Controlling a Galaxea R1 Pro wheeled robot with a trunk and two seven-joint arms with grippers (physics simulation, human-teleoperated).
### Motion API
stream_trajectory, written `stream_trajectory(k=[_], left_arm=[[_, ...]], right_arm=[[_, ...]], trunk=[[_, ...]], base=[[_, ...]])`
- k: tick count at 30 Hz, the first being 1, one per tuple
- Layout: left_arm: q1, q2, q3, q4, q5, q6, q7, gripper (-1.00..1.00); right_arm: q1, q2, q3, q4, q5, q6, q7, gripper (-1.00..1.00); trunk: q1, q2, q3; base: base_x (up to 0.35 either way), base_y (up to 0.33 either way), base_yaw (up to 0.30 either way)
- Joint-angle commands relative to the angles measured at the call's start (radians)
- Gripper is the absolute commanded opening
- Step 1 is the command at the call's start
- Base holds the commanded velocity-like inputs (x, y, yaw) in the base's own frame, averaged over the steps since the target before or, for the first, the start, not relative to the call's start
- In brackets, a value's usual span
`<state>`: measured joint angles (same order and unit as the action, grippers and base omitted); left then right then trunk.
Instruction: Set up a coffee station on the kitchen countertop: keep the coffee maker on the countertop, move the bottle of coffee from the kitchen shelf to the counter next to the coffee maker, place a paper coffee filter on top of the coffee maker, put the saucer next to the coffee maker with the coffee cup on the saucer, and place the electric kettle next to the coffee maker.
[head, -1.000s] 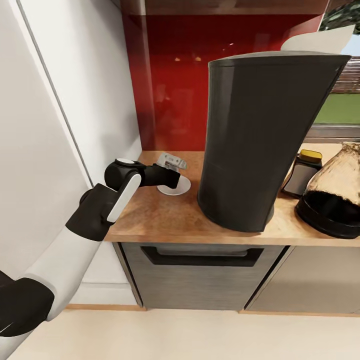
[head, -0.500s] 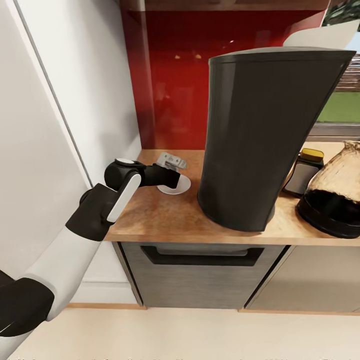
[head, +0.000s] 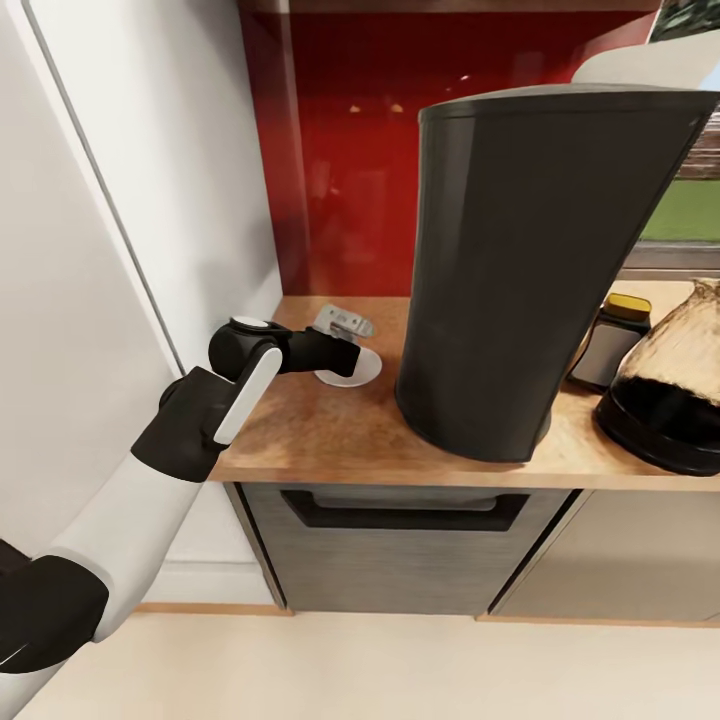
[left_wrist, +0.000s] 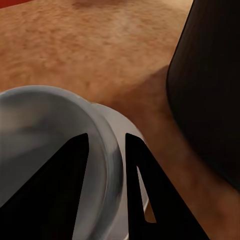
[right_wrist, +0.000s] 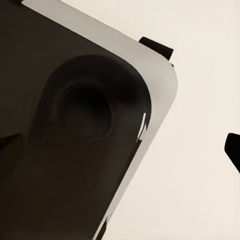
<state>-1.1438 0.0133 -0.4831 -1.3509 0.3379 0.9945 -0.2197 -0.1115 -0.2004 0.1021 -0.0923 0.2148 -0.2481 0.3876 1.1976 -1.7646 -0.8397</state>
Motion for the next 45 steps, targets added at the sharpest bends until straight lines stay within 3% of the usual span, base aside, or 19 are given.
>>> stream_trajectory(k=[1,30,31,45], left_arm=[[-0.001,0.001,0.000,-0.001,-0.010,0.002,-0.009,-1.00],[-0.001,0.001,0.000,-0.001,-0.010,0.003,-0.009,-1.00],[-0.001,0.001,0.000,-0.001,-0.010,0.003,-0.009,1.00],[-0.001,0.001,0.000,-0.002,-0.010,0.003,-0.009,1.00]], right_arm=[[0.000,-0.001,0.008,0.000,0.002,-0.005,-0.001,1.00],[0.000,-0.001,0.007,0.000,0.002,-0.005,-0.001,1.00],[0.000,-0.001,0.007,0.000,0.002,-0.005,-0.001,1.00],[0.000,-0.001,0.007,0.000,0.002,-0.005,-0.001,1.00]], trunk=[[0.000,0.000,-0.002],[0.000,0.000,-0.014],[0.000,0.000,-0.014],[0.000,0.000,-0.014]], base=[[0.000,0.000,0.000],[0.000,0.000,0.000],[0.000,0.000,0.000],[0.000,0.000,0.000]])
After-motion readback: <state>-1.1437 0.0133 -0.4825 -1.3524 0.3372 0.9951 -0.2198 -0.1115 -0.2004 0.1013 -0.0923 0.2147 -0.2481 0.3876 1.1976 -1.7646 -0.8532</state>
